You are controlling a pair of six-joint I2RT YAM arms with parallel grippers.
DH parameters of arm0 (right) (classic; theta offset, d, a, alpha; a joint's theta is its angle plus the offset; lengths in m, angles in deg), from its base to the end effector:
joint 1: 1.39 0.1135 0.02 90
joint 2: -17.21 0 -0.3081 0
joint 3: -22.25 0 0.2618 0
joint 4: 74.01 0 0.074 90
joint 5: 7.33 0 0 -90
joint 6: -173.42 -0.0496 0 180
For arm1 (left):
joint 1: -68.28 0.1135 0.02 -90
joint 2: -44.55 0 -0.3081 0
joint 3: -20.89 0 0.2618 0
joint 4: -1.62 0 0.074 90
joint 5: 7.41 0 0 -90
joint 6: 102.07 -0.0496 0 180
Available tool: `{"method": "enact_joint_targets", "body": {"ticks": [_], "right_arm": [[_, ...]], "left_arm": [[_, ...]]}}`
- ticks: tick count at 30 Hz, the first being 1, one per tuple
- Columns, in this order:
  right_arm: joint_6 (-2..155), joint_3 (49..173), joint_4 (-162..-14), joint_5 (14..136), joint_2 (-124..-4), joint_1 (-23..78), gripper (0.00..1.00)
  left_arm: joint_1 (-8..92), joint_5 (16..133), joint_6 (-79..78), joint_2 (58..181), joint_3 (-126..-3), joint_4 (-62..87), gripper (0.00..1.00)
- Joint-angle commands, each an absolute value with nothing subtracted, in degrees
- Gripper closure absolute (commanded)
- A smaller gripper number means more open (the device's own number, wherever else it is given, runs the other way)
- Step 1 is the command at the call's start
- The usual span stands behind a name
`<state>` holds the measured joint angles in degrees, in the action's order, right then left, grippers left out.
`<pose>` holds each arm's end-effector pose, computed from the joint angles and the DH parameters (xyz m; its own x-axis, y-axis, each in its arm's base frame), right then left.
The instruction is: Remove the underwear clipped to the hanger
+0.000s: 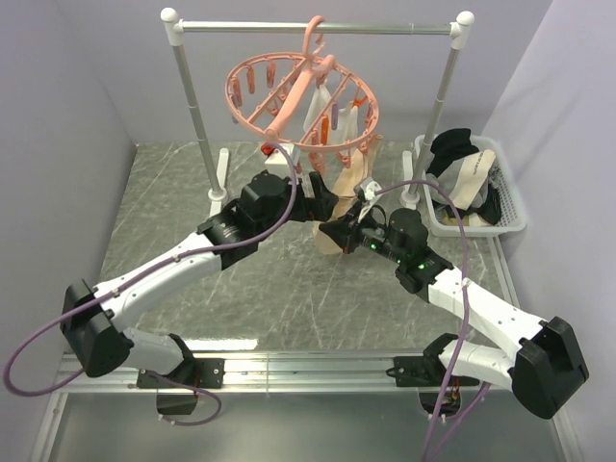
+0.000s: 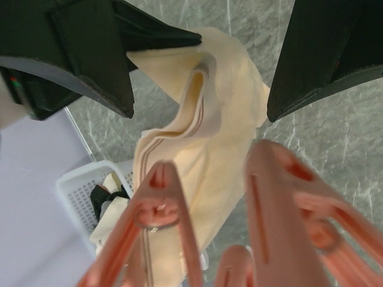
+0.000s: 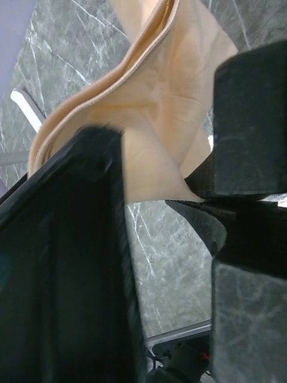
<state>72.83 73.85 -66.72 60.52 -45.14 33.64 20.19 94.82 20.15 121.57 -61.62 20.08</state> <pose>0.1972 0.1611 0.3303 -0.2029 0.0656 -0.9770 -0.8164 0.5395 0.2058 0.2287 -0.2391 0.4113 -0.4411 -0.2887 -0.8498 0.4187 0.7713 -0.4793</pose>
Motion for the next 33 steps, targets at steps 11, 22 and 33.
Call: {"method": "enact_joint_targets", "body": {"ticks": [11, 22, 33], "right_arm": [[72.78, 75.40, -64.67, 58.41, -43.88, 34.21, 1.00], [71.64, 77.42, -67.91, 62.36, -44.23, 34.12, 0.66], [72.08, 73.74, -70.03, 78.00, -34.83, 34.03, 0.00]], "left_arm": [[19.86, 93.84, 20.89, 125.41, -66.63, 20.14, 0.74], [19.77, 94.62, 20.71, 122.43, -64.17, 19.70, 1.00], [20.03, 99.03, 19.30, 117.68, -61.27, 21.55, 1.00]]}}
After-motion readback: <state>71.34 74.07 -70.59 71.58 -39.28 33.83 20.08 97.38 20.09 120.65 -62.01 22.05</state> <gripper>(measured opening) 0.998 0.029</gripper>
